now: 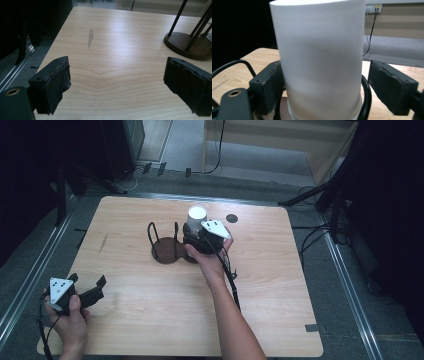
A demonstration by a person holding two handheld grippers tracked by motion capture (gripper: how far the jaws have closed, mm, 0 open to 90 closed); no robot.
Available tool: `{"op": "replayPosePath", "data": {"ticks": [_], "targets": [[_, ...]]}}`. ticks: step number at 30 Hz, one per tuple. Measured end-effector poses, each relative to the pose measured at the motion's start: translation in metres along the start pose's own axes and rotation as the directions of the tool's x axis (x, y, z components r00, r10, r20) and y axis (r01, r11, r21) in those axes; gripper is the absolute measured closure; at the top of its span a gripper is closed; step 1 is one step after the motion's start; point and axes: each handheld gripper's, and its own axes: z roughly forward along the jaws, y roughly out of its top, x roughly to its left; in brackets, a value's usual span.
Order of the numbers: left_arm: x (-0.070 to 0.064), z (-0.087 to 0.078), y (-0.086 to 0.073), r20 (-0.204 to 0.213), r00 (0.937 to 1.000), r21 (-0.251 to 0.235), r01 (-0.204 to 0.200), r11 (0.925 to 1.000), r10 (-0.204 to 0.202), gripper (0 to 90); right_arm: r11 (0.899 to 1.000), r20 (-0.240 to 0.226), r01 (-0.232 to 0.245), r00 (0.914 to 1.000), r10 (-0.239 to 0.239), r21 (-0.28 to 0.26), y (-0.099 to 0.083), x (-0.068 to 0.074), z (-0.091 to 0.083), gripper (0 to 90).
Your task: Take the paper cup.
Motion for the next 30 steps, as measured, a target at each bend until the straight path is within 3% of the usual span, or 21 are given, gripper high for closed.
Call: {"op": "replayPosePath", "data": {"ticks": [6,8,11,17,30], "targets": [[0.0,0.0,0.0,0.0,1.0,-0.001,0.003,1.0,-0.003,7.3,1.0,0.007,0.015,0.9999,-0.015,0.001,0.0,0.002,0.005,17.5],[0.0,0.0,0.0,0.0,1.0,-0.001,0.003,1.0,-0.003,7.3,1.0,0.004,-0.005,1.0,0.005,-0.009,0.0,0.003,0.005,24.5],[0.001,0.0,0.0,0.002,1.0,-0.001,0.004,1.0,-0.004,7.3,1.0,0.017,0.025,0.9996,-0.024,-0.017,0.0,0.005,0.004,25.4],[0.001,0.0,0.0,0.001,1.0,0.0,0.01,1.0,-0.01,7.3,0.999,0.012,0.022,0.9997,-0.022,-0.027,0.002,0.005,0.003,26.4],[0.0,0.001,0.0,-0.001,1.0,-0.003,0.008,1.0,-0.008,7.3,0.994,0.009,0.019,0.9998,-0.018,-0.108,0.028,0.006,-0.009,28.5]]}}
